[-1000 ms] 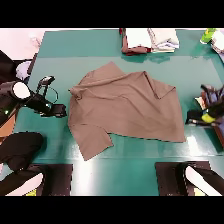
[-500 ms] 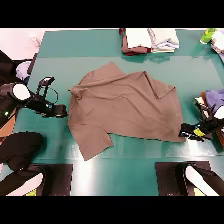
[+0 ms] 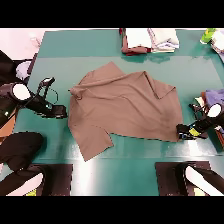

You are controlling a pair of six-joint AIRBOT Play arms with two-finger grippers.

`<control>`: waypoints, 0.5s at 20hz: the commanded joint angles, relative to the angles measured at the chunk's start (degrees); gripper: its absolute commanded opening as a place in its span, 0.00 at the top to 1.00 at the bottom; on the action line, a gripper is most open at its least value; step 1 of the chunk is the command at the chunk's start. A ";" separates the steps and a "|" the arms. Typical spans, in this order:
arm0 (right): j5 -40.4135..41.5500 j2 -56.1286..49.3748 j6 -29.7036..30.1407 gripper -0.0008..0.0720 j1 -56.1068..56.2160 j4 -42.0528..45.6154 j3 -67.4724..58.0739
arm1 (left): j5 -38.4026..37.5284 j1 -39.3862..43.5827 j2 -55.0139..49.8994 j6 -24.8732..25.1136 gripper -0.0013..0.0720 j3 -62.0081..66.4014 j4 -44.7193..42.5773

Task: Fold the shirts.

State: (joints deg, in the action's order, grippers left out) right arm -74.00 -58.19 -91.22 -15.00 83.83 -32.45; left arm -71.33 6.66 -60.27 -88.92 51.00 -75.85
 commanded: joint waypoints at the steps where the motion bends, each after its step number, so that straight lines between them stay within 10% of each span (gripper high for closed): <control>1: 0.33 -0.31 0.24 0.96 0.76 0.28 0.04 | 0.07 -0.04 0.04 0.50 0.31 -0.85 0.04; 10: 0.50 -0.31 0.28 0.96 0.76 0.26 0.04 | 9.84 -0.02 -5.60 1.18 0.31 -9.42 7.72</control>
State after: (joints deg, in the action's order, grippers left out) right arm -73.71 -58.46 -90.96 -14.31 84.07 -32.45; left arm -64.34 6.66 -63.37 -88.23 42.96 -71.18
